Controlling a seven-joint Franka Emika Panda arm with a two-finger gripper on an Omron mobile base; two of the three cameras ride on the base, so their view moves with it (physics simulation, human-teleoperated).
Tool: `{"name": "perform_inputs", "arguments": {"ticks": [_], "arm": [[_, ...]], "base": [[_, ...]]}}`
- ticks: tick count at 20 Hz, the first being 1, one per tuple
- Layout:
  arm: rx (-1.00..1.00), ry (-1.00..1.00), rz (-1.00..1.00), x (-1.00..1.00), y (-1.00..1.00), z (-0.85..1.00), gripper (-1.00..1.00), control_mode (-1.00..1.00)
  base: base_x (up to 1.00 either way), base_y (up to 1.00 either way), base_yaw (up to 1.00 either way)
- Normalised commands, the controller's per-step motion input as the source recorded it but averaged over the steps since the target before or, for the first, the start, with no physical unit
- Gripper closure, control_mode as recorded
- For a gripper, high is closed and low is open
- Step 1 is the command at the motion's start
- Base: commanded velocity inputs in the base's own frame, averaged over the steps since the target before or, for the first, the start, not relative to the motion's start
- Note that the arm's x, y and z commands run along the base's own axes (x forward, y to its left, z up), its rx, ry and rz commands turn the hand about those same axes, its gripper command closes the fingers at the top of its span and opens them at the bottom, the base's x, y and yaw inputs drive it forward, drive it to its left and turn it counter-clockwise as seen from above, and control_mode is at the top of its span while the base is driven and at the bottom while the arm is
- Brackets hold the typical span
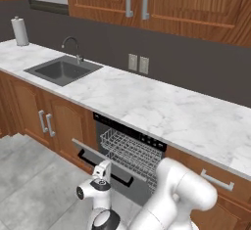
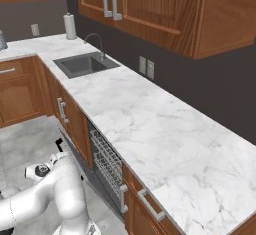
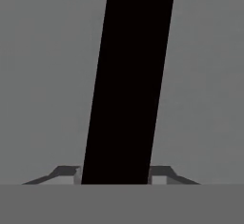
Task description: Open the dishwasher door and pull out the top rack.
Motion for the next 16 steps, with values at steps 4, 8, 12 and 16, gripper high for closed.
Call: {"name": "perform_inputs", "arguments": {"ticks": [4,8,12,16], "arm": [[-0.04,0.00,0.00,-0.40,1.00,-0.45,1.00,-1.00],[-0.04,0.00,0.00,-0.40,1.00,-0.51,1.00,-1.00],[-0.04,0.00,0.00,-0.41,0.94,-0.51,1.00,-1.00],[-0.06,0.00,0.00,-0.37,0.93,-0.56,1.00,-1.00]], "base": [[0.00,0.00,0.00],[0.00,0.00,0.00],[0.00,0.00,0.00],[0.00,0.00,0.00]]}}
